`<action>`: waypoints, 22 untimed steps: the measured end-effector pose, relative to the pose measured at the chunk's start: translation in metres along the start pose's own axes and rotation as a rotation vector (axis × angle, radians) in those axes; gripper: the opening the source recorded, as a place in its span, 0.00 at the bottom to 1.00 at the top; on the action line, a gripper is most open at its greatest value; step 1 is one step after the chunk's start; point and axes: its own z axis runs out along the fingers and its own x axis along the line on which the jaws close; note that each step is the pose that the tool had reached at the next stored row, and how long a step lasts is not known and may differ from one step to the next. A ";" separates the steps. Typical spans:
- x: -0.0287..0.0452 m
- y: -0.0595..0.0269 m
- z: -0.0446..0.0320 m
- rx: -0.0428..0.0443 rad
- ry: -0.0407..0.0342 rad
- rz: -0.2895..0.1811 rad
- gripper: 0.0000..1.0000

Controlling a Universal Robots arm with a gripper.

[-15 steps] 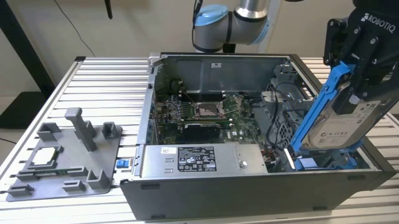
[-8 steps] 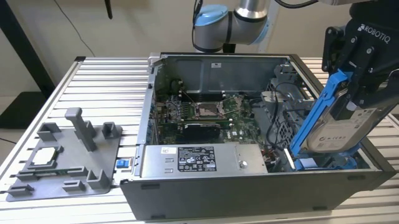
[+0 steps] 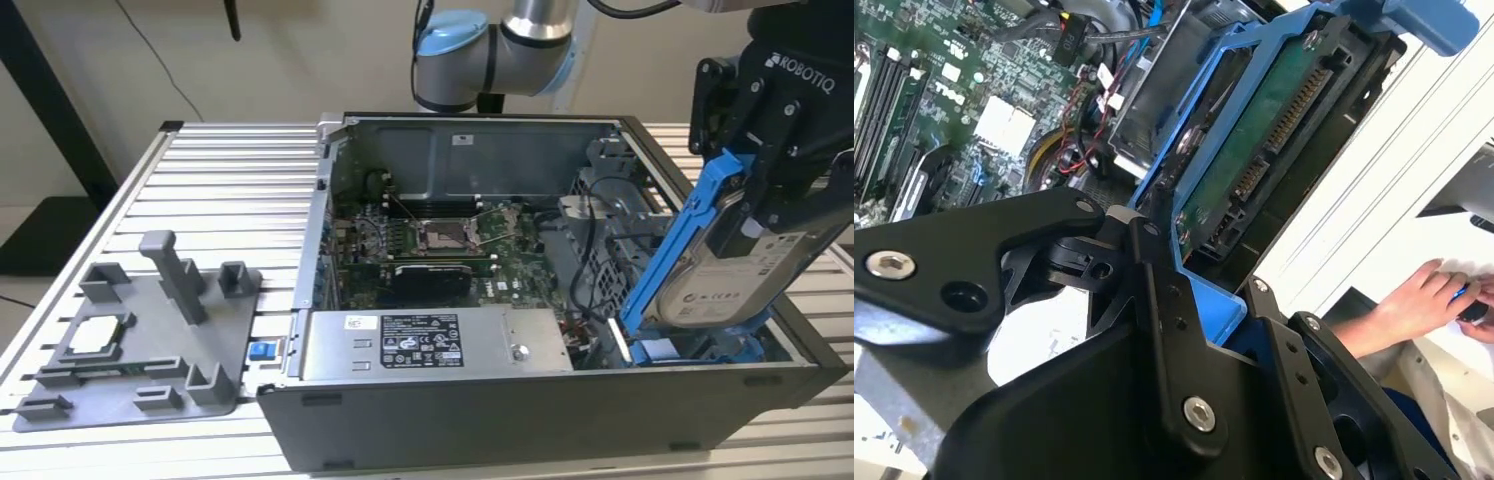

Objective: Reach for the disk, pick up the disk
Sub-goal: 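Pick up the disk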

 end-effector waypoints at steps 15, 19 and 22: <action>0.0008 -0.0049 0.0068 0.0008 -0.0593 0.005 0.00; 0.0010 -0.0083 0.0092 0.0011 -0.0871 0.007 0.00; 0.0023 -0.0081 0.0111 0.0018 -0.0996 0.008 0.00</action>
